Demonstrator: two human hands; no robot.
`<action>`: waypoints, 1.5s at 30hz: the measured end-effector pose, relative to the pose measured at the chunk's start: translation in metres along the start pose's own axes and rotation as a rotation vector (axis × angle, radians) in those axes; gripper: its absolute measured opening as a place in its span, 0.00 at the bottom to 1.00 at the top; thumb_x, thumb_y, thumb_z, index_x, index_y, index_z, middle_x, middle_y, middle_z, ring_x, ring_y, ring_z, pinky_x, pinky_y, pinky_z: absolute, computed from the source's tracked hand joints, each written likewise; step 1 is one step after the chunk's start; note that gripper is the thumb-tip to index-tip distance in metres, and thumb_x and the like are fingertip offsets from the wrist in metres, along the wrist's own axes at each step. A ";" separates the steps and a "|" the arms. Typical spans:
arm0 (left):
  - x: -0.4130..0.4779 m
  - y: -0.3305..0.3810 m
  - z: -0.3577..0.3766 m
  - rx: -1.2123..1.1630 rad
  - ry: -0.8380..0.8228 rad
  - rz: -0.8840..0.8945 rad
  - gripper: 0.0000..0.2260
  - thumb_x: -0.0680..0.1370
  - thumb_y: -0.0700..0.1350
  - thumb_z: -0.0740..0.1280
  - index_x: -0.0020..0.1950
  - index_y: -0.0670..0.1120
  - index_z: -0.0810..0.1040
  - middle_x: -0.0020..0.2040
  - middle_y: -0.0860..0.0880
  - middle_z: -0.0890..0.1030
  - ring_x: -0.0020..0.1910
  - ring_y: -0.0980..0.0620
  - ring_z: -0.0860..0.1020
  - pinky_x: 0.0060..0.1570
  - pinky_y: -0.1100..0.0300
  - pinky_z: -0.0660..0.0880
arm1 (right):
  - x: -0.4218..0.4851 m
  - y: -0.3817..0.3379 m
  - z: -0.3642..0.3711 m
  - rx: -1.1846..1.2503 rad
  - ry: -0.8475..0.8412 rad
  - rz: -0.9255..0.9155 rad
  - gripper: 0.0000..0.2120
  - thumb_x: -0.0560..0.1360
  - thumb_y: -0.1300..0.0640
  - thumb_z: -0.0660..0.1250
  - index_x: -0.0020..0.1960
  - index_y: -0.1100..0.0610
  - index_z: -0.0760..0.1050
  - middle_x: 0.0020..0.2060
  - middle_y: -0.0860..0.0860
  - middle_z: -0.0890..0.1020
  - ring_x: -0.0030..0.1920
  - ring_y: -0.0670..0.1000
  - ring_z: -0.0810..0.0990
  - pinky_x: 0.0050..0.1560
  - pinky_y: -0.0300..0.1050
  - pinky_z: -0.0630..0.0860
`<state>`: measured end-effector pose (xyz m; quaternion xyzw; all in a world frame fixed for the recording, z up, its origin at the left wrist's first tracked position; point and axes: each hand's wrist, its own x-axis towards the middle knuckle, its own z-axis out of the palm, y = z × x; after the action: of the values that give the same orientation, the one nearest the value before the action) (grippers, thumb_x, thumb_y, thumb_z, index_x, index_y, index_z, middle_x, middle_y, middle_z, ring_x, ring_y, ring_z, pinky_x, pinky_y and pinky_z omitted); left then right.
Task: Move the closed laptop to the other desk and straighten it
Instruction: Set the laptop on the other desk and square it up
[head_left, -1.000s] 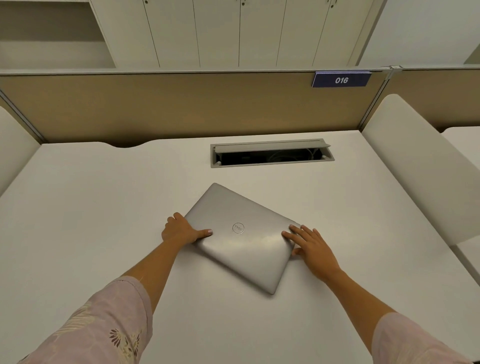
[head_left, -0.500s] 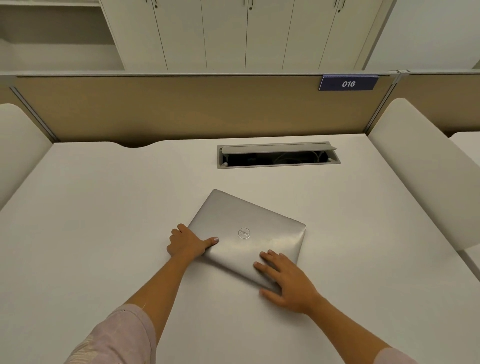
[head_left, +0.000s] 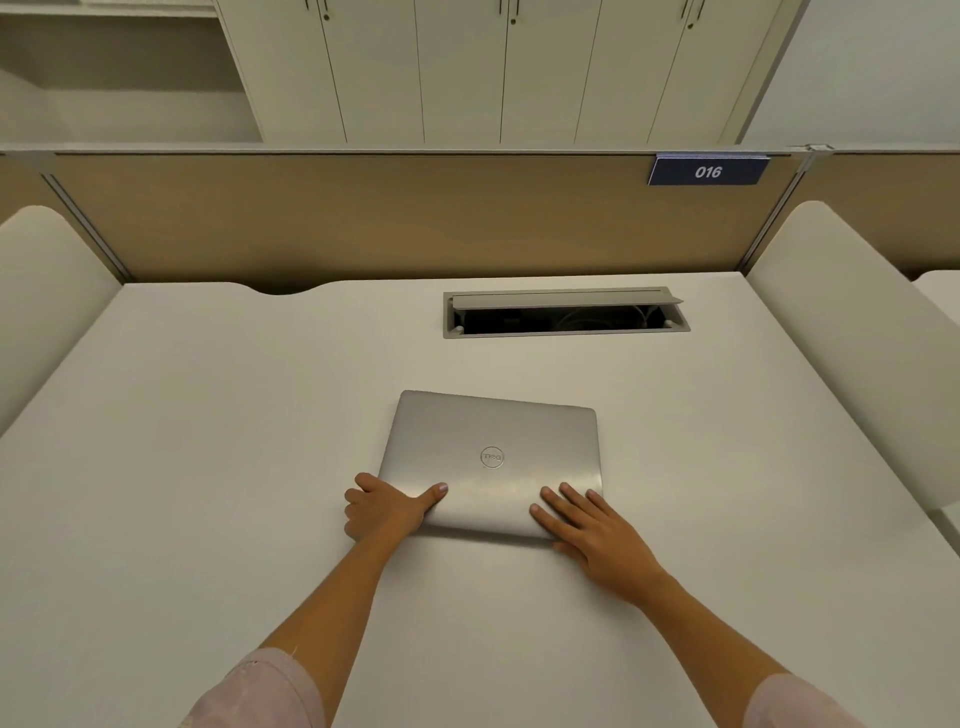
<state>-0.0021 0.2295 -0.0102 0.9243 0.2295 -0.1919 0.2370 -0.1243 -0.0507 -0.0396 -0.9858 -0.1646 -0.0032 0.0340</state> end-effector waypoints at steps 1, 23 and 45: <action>-0.002 0.000 0.000 -0.015 -0.002 -0.007 0.47 0.59 0.72 0.71 0.62 0.41 0.59 0.63 0.41 0.69 0.60 0.40 0.73 0.54 0.49 0.72 | 0.001 0.001 -0.001 -0.003 -0.014 0.011 0.22 0.81 0.49 0.51 0.75 0.47 0.61 0.74 0.48 0.67 0.73 0.55 0.67 0.69 0.55 0.69; -0.011 0.013 0.000 -0.143 -0.009 -0.014 0.44 0.61 0.67 0.74 0.63 0.41 0.60 0.64 0.40 0.67 0.60 0.38 0.72 0.52 0.47 0.74 | 0.019 0.008 -0.001 0.135 -0.107 0.155 0.26 0.83 0.60 0.51 0.77 0.41 0.52 0.78 0.43 0.55 0.78 0.52 0.50 0.77 0.52 0.49; -0.048 -0.077 0.038 0.283 0.226 0.711 0.42 0.73 0.70 0.38 0.78 0.44 0.57 0.77 0.44 0.61 0.76 0.41 0.60 0.73 0.47 0.62 | -0.018 -0.084 0.035 0.226 0.088 0.320 0.26 0.82 0.48 0.48 0.78 0.51 0.49 0.78 0.44 0.52 0.78 0.48 0.48 0.76 0.49 0.37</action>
<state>-0.0906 0.2537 -0.0459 0.9849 -0.1089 -0.0245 0.1322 -0.1685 0.0251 -0.0695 -0.9882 -0.0035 -0.0226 0.1515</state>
